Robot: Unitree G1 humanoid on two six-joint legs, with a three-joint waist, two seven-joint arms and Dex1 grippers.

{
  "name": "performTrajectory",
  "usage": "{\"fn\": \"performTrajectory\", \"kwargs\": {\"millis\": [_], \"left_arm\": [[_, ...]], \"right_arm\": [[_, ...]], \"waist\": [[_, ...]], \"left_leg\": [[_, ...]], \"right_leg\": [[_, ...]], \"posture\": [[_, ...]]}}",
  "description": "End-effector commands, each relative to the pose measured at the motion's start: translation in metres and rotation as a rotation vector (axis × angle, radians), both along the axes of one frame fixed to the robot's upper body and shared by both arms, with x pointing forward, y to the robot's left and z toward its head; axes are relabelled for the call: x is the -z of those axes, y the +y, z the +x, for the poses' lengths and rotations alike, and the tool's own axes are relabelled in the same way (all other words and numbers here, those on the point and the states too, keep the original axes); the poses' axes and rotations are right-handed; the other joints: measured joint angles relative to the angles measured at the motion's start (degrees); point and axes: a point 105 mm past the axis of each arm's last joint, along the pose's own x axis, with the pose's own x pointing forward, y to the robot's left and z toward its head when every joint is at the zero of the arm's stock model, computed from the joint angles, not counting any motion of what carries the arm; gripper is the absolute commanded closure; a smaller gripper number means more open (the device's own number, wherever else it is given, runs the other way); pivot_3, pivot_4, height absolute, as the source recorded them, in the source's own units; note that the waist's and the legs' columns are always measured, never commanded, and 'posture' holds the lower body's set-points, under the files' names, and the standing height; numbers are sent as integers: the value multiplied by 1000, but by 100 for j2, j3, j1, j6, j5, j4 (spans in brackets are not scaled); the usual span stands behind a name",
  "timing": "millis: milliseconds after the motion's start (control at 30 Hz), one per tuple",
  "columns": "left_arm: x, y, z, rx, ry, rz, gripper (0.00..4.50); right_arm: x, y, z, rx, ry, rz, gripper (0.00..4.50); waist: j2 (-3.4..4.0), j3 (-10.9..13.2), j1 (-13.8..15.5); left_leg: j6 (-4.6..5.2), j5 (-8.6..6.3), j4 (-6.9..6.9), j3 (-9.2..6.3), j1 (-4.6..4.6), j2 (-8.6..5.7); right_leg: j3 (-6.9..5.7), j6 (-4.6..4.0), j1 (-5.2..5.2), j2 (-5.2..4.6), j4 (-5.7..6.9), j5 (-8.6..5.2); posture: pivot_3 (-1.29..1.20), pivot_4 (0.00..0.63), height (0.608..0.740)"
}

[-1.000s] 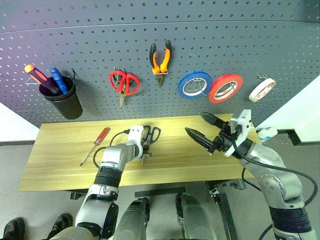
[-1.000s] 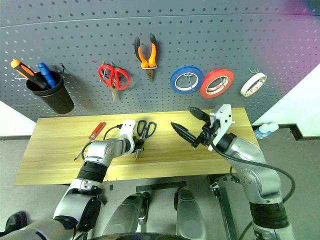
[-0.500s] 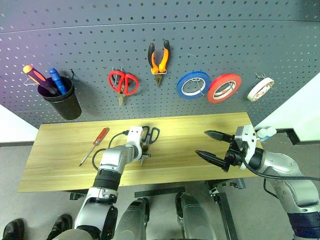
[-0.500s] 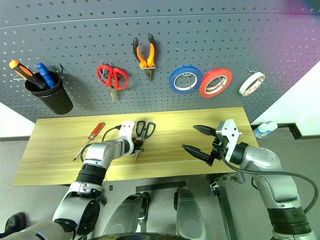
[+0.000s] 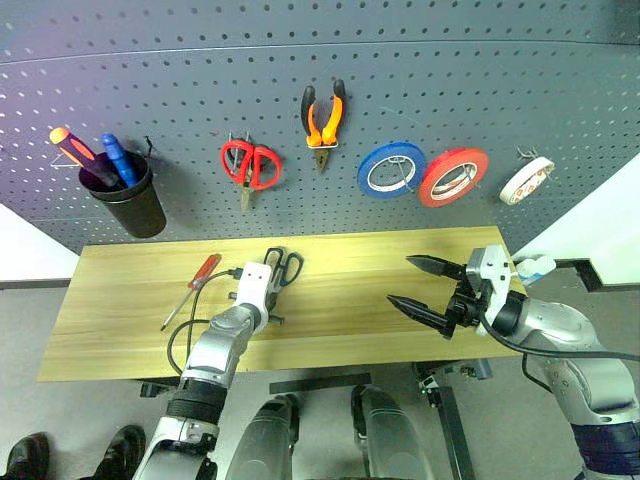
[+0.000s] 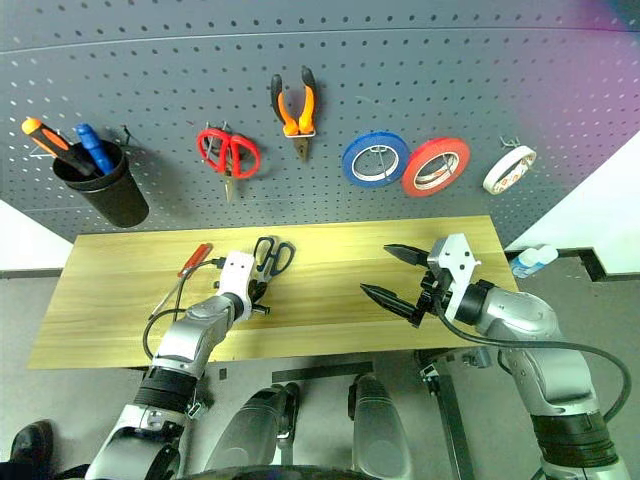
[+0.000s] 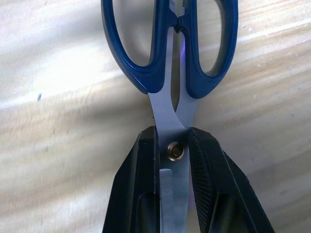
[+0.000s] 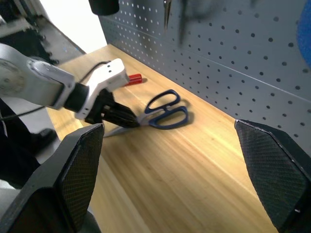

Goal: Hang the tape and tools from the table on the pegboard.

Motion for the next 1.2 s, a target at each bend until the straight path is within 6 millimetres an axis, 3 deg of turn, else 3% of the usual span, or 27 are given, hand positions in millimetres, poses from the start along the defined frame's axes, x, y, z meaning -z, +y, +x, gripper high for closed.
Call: {"fn": "performTrajectory", "kwargs": {"millis": [33, 367, 733, 867, 1200], "left_arm": [[-16, -6, 4, 9, -63, -53, 3989], [-38, -11, -2, 99, -203, -135, 3989], [-52, -5, -17, 164, -349, -109, 3989], [-54, -4, -23, 178, -387, -106, 3989], [-86, 4, -41, 203, -625, -116, 3989]], "right_arm": [[-7, -1, 0, -22, -59, 12, 0], [-11, 3, 0, -41, -71, 39, 0], [-9, -13, -4, -42, -56, 59, 0], [5, -23, -10, -53, -77, -29, 0], [22, -42, -15, -49, -53, -42, 0]], "waist": [[0, 0, 0], [0, 0, -20], [0, 0, -10], [0, 0, -11], [1, 0, -14]], "left_leg": [[0, 0, 1, 0, 0, 0], [0, 0, -1, 0, 1, 1], [1, 0, 0, 0, -1, 1], [4, -2, -1, 1, -1, 1], [5, -2, 2, 3, 1, 3]], "right_leg": [[0, 0, 0, 0, 0, 0], [0, -1, -1, 4, 1, 0], [0, -2, 0, 1, -2, 1], [0, -2, 0, 1, -4, 0], [2, -3, 2, -1, -4, 1]], "posture": [[-139, 255, 740], [-138, 249, 740], [-141, 249, 740], [-141, 250, 740], [-138, 252, 740]]}}
